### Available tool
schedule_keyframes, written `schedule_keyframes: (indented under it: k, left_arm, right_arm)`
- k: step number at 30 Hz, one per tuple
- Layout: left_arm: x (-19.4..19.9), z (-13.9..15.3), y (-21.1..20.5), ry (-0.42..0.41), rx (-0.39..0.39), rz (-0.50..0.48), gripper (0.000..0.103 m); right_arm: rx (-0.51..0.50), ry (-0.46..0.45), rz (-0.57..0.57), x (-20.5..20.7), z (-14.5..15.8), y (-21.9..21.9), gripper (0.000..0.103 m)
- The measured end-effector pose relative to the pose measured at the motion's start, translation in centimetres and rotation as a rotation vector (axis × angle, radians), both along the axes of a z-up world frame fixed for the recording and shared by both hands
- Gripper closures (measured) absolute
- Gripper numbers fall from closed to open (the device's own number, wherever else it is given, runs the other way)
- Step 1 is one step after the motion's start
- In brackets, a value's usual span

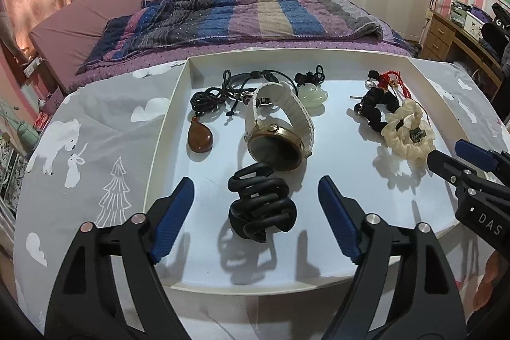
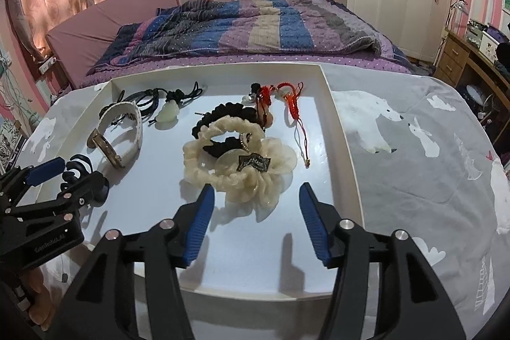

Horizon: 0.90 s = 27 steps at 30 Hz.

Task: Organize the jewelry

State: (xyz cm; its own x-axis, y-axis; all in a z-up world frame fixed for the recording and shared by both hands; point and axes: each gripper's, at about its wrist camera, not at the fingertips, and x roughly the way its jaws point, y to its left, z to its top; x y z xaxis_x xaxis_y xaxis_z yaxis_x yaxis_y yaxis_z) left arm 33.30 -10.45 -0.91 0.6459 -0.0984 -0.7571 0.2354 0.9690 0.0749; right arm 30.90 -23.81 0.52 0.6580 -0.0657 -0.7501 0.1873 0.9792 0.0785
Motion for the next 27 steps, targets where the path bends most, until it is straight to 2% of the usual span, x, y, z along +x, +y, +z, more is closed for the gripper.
schedule_keyframes:
  k: [3, 7, 9, 16, 20, 23, 27]
  left_arm:
    - [-0.3, 0.7, 0.5, -0.016, -0.004, 0.015, 0.006]
    - [-0.8, 1.9, 1.2, -0.018, -0.024, 0.032, 0.003]
    - [-1.4, 2.9, 1.7, -0.014, -0.035, 0.037, 0.003]
    - [-5.5, 6.0, 3.0, -0.074, -0.006, 0.063, 0.003]
    - [-9.1, 8.2, 4.2, -0.111, -0.020, 0.089, 0.003]
    - [-12.3, 9.7, 5.0, -0.137, -0.049, 0.083, 0.003]
    - [-16.9, 10.4, 5.7, -0.192, -0.023, 0.102, 0.003]
  right_arm:
    - [-0.012, -0.020, -0.014, -0.3, 0.6, -0.2, 0.024]
    - [-0.017, -0.063, -0.034, -1.1, 2.2, -0.5, 0.019]
    - [-0.011, -0.075, -0.046, -1.8, 3.1, -0.5, 0.011]
    - [-0.026, -0.127, -0.043, -5.6, 6.9, 0.6, 0.011]
    - [-0.051, -0.162, -0.043, -9.7, 9.4, 1.8, 0.010]
    - [-0.079, -0.189, -0.044, -13.0, 10.6, 2.8, 0.003]
    - [-0.108, -0.221, -0.044, -17.2, 11.2, 4.1, 0.002]
